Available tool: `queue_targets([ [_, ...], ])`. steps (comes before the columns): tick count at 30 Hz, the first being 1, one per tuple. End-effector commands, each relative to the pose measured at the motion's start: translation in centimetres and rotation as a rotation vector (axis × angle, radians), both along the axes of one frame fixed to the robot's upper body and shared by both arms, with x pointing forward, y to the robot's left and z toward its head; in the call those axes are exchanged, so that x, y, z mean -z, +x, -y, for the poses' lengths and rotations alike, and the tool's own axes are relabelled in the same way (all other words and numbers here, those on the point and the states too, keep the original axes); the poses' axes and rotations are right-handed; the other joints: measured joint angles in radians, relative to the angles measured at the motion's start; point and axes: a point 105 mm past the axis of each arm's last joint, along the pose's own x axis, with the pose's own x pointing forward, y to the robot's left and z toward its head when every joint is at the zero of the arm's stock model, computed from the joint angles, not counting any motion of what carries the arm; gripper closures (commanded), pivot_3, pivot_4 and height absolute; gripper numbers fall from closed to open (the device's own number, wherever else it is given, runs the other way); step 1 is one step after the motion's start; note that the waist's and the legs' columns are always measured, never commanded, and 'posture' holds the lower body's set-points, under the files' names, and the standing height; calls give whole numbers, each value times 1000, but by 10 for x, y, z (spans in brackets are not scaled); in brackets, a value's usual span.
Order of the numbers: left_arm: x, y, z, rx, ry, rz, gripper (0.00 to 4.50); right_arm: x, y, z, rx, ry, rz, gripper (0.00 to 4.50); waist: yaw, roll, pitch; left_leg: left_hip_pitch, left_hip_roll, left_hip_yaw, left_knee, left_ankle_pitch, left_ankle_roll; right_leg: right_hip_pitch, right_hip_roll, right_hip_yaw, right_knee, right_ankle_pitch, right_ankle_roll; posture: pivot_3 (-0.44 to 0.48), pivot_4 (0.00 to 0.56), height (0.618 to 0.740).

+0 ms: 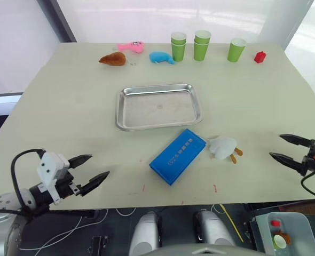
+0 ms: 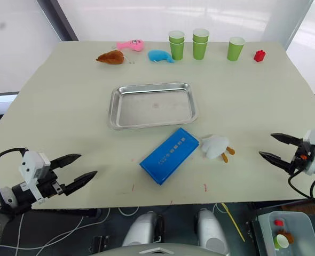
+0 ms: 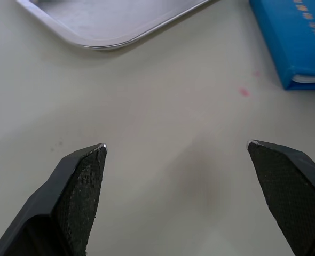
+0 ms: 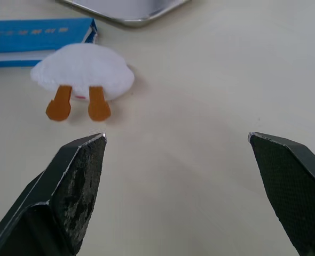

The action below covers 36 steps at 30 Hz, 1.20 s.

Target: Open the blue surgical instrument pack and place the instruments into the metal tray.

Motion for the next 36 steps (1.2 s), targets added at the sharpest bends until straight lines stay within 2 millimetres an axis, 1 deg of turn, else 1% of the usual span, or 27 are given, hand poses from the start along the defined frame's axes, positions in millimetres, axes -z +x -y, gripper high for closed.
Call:
queue_targets([
  [1, -6, -3, 23, 97, 3, 10, 0, -15, 14, -22, -54, -27, 51, 31, 1, 0, 0, 0, 0, 0, 0, 0, 0, 0, 0, 0, 0, 0, 0, 0, 150, 740],
  [4, -5, -2, 42, 168, -21, -8, 0, -19, 26, -45, -123, -52, 54, 31, 0, 0, 0, 0, 0, 0, 0, 0, 0, 0, 0, 0, 0, 0, 0, 0, 150, 740],
  [6, -3, -2, 53, 209, -44, -30, 0, -24, 38, -59, -144, -55, 60, 31, -1, 0, 0, 0, 0, 0, 0, 0, 0, 0, 0, 0, 1, 0, 0, 0, 150, 740],
  [7, -2, -2, 59, 229, -53, -41, 0, -27, 44, -68, -161, -58, 67, 602, -1, 0, 0, 0, 0, 0, 1, 0, 0, 0, 0, 0, 1, 0, 0, 0, 150, 740],
  [8, -1, -2, 64, 248, -57, -51, 0, -29, 49, -75, -178, -63, 72, 807, 0, 0, 0, 0, 0, 0, 1, 0, 0, 0, 0, 0, 1, 0, 0, 0, 150, 740],
  [9, 0, -2, 68, 266, -59, -58, 0, -31, 52, -82, -194, -67, 74, 1165, 0, 1, 0, 0, 0, -1, 1, 0, 0, 0, 0, 0, 0, 0, 0, 0, 150, 740],
  [10, 2, -2, 72, 288, -64, -65, 581, -34, 56, -89, -213, -71, 75, 1833, 0, 1, 0, -1, 0, 0, 0, 0, 0, -1, 0, 0, 0, 0, 0, 0, 150, 740],
  [12, 5, -3, 80, 333, -67, -84, 1113, -36, 63, -103, -251, -89, 76, 2527, 1, 1, 0, -1, 0, -1, 0, 0, 0, -1, 0, -1, 0, 0, 0, 0, 150, 740],
  [13, 7, -4, 83, 356, -65, -95, 1641, -36, 65, -110, -271, -102, 74, 3111, 2, 1, 1, -1, 0, -1, 0, 0, 0, -1, 0, -1, 0, 0, 0, 0, 150, 740],
  [15, 12, -4, 89, 397, -54, -120, 2599, -35, 71, -124, -329, -156, 75, 4107, 1, 1, 1, -1, 0, -1, 0, 0, 0, -1, 0, -1, 0, 0, 0, 0, 150, 740],
  [16, 15, -4, 91, 413, -49, -132, 2876, -34, 72, -130, -357, -186, 78, 4363, 1, 1, 1, -1, 0, -1, 0, 0, 0, -1, 0, -1, 0, 0, 0, 0, 150, 740],
  [17, 17, -4, 93, 425, -45, -141, 3477, -33, 74, -135, -382, -213, 81, 4500, 1, 1, 1, -1, 0, -1, 0, 0, 0, -1, 0, -1, 0, 0, 0, 0, 150, 740],
  [18, 19, -3, 95, 436, -42, -146, 3674, -32, 75, -139, -401, -235, 81, 4500, 3, 1, 1, -1, 0, -1, 0, 0, 0, -1, 0, -1, 0, 0, 0, 0, 150, 740],
  [19, 20, -2, 97, 444, -44, -148, 4310, -31, 76, -145, -431, -263, 82, 4500, 3, 1, 1, -1, 0, -1, 0, 0, 0, -1, 0, -1, 0, 0, 0, 0, 150, 740],
  [20, 20, 1, 100, 451, -50, -149, 4433, -29, 77, -152, -469, -300, 85, 4500, 3, 1, 1, -1, 0, -1, 0, 0, 0, -1, 0, -1, 0, 0, 0, 0, 150, 740],
  [22, 23, 5, 103, 463, -54, -152, 4475, -24, 77, -162, -527, -360, 82, 4500, 2, 1, 1, -1, 0, -1, 0, 0, 0, -1, 0, -1, 0, 0, 0, 0, 150, 740],
  [26, 29, 8, 108, 476, -57, -166, 4475, -13, 80, -172, -589, -471, 79, 4500, 1, 1, 1, -1, 0, -1, 0, 0, 0, -1, 0, -1, 1, 0, 0, 0, 150, 740],
  [31, 33, 9, 114, 487, -76, -173, 4475, -8, 85, -179, -613, -525, 79, 4500, 0, 2, 1, -2, 0, -1, 0, 0, 0, -1, 0, -1, 1, 0, 0, 0, 150, 740],
  [36, 38, 13, 120, 490, -80, -171, 4475, -1, 84, -186, -649, -555, 81, 4500, 0, 2, 1, -1, 0, -1, 0, 0, 0, -1, 0, -1, 1, 0, 0, 0, 150, 740],
])
